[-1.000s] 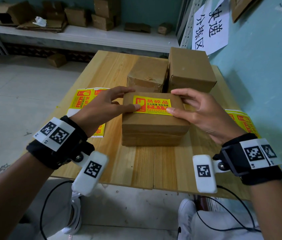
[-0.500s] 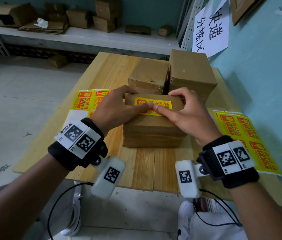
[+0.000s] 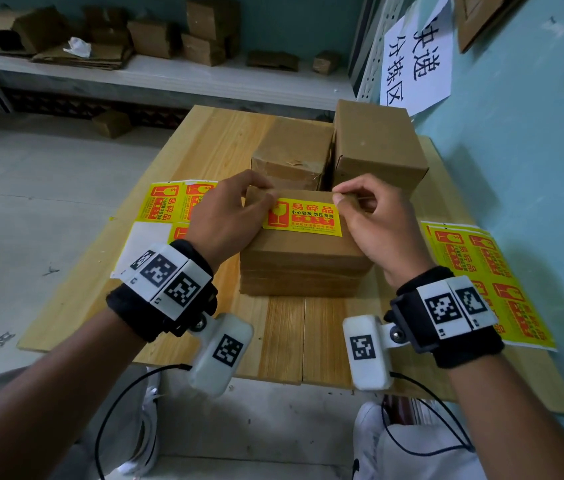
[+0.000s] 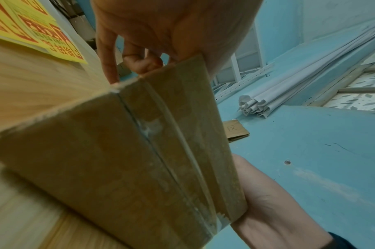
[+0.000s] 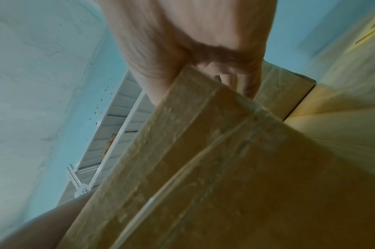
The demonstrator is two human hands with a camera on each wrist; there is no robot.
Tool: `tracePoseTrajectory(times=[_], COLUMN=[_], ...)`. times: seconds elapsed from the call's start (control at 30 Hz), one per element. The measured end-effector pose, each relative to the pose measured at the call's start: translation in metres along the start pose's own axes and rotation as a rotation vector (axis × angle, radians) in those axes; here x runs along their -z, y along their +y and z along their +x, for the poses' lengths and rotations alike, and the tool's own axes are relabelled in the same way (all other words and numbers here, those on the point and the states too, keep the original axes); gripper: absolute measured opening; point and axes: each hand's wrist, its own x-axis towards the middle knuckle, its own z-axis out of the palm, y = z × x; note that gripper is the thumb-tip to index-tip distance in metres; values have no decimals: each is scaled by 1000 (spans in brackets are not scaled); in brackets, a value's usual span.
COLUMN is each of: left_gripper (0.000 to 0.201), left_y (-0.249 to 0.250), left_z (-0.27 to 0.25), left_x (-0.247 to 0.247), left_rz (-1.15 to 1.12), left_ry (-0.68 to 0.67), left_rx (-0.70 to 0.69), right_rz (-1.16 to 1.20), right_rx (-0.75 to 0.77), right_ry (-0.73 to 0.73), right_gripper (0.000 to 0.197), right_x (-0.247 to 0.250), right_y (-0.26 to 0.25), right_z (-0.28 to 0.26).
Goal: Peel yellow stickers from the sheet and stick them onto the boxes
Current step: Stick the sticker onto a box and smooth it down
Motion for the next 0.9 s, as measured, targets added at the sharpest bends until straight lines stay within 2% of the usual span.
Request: tracePoseTrajectory(times=[0.17,0.27,0.37,0.5,0.63,0.7,0.83,0.9], left_gripper=[25,41,48,40,25,25,27,24], left_y=[4,6,6,5,2,1,1,1], left_z=[0,-4,-6,-4,-2,-1,-1,-3], left_x=[2,1,1,2,1,1,4,7], left_rz=[11,97,161,131,99,100,44,-1], left_ry=[-26,-49,-38,-43,-29,-22,-85,-153], left_rx=[48,26,-5,-9,-18,-27,3,14], right_rz=[-13,-45,-95,-87,-52,-48,-61,-68], right_rx=[-2,4,24,35,38,38,21,18], right_ry=[-34,-56,-42,-38,-19,-10,-32,-75], right_gripper=[16,40,48,42,23,15,17,32], right_x=[0,1,1,-1,-1,-1,-2,1], right_y=[-2,-5,-7,-4,-1,0,-2,-4], right_z=[-3,-5,-6,-6,-4,-3,-6,-7])
